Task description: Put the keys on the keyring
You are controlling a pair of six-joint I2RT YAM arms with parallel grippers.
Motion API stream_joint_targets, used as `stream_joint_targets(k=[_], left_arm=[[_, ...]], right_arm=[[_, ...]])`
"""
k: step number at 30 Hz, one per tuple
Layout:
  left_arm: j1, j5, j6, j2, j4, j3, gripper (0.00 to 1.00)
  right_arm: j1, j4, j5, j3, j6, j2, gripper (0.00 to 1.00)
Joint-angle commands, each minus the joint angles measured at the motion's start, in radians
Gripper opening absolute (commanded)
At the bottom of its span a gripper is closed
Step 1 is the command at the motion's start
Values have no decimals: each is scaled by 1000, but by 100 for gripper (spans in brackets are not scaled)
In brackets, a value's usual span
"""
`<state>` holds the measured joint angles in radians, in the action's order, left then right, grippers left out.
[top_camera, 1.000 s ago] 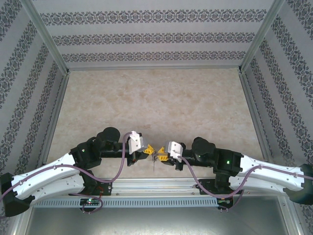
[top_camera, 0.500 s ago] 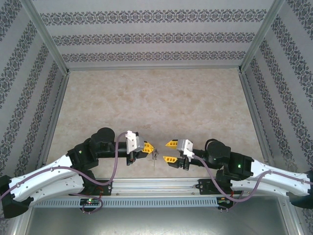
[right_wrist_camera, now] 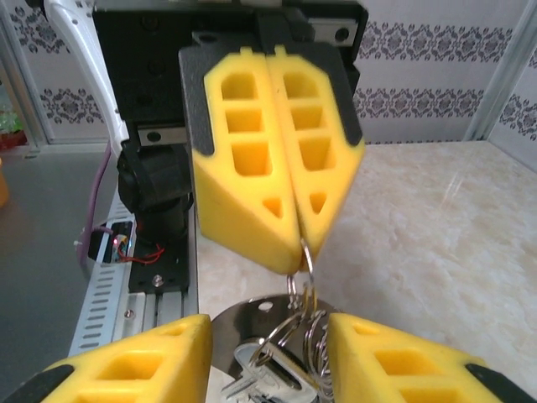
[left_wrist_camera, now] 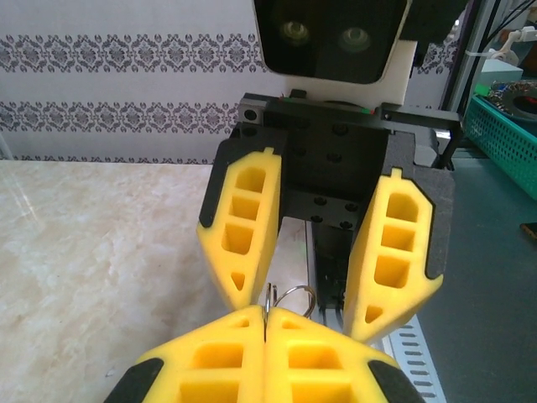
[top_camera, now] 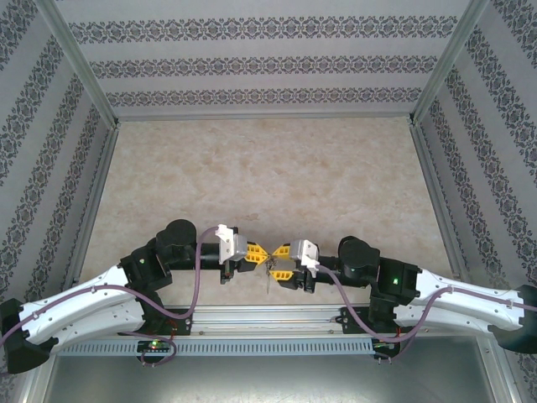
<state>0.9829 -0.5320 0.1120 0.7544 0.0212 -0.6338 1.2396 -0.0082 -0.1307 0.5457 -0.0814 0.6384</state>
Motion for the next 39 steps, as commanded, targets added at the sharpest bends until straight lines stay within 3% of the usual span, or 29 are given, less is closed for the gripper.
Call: stream_joint_targets(k=[1,17,36,39], left_arm=[[11,-33,-15,-18,79,10,0],[11,-45,-23,-31,72,13,0],[10,-59,-26,-4,63,1,0],[11,-59,-25,-3,63,0,0]], right_arm=[[-3,54,-11,23,10,-17,39],[-2,65,1,26,-4,2,12],[-2,89,19,13,-12,-21,17],[-2,86,17,14,-14,-18,7]])
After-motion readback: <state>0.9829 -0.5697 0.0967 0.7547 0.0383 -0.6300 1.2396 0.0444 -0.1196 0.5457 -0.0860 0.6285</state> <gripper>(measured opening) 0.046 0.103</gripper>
